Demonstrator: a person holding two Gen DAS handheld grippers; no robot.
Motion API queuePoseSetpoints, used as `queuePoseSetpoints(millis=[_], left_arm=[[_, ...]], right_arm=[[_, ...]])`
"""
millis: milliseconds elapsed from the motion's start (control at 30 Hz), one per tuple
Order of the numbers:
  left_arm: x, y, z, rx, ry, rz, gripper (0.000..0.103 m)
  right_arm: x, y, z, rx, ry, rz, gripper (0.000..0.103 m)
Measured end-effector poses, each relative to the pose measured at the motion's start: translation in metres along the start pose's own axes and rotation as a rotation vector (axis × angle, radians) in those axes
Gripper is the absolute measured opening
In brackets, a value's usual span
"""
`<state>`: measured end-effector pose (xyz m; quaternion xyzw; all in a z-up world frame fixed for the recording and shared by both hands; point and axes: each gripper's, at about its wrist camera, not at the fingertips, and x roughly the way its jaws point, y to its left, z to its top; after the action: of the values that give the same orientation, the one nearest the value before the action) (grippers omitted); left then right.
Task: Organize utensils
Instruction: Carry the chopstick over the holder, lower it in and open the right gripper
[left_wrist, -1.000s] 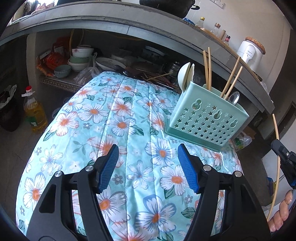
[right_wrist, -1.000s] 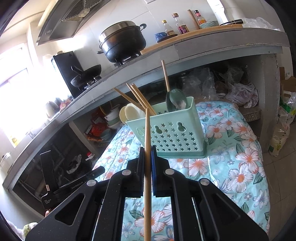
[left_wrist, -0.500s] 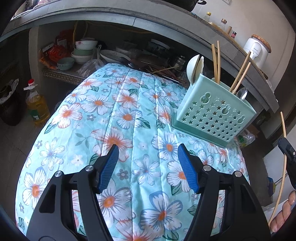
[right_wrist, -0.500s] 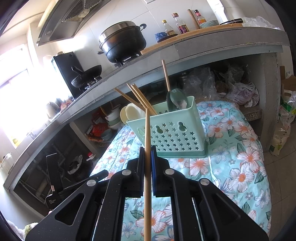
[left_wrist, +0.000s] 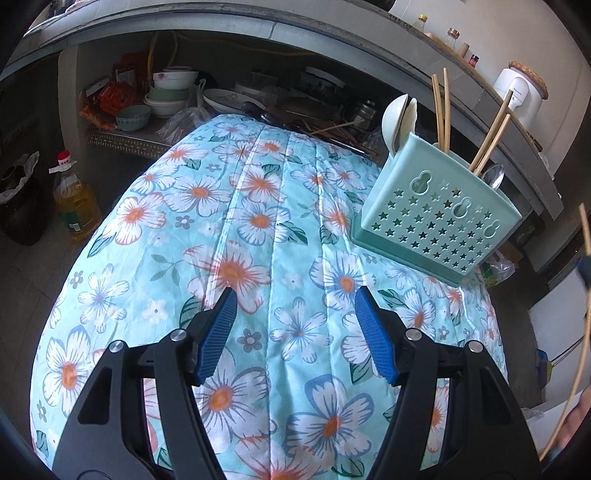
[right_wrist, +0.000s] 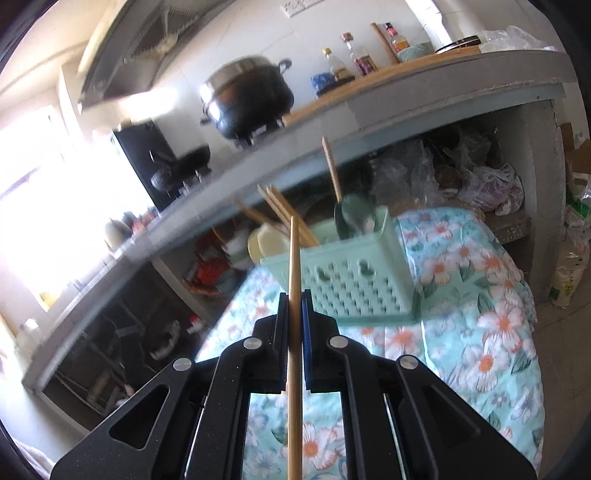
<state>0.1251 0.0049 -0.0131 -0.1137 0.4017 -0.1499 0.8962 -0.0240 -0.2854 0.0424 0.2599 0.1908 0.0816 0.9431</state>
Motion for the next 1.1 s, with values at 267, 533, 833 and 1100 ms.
queuePoseSetpoints(millis=[267, 533, 833, 1100], left_arm=[[-0.003, 0.003, -0.001, -0.014, -0.023, -0.022, 0.062], [0.002, 0.021, -0.003, -0.062, -0.017, -0.041, 0.062], [0.001, 0.040, -0.002, -0.103, -0.029, -0.051, 0.062], [0.004, 0.053, -0.002, -0.129, -0.021, -0.056, 0.062]], right_arm=[[-0.012, 0.003, 0.081, -0.010, -0.136, 0.131, 0.007], [0.038, 0.030, 0.134, -0.064, -0.238, 0.127, 0.007], [0.142, 0.035, 0.127, -0.220, 0.050, -0.077, 0.007], [0.113, 0.066, 0.162, -0.319, -0.119, -0.118, 0.007]])
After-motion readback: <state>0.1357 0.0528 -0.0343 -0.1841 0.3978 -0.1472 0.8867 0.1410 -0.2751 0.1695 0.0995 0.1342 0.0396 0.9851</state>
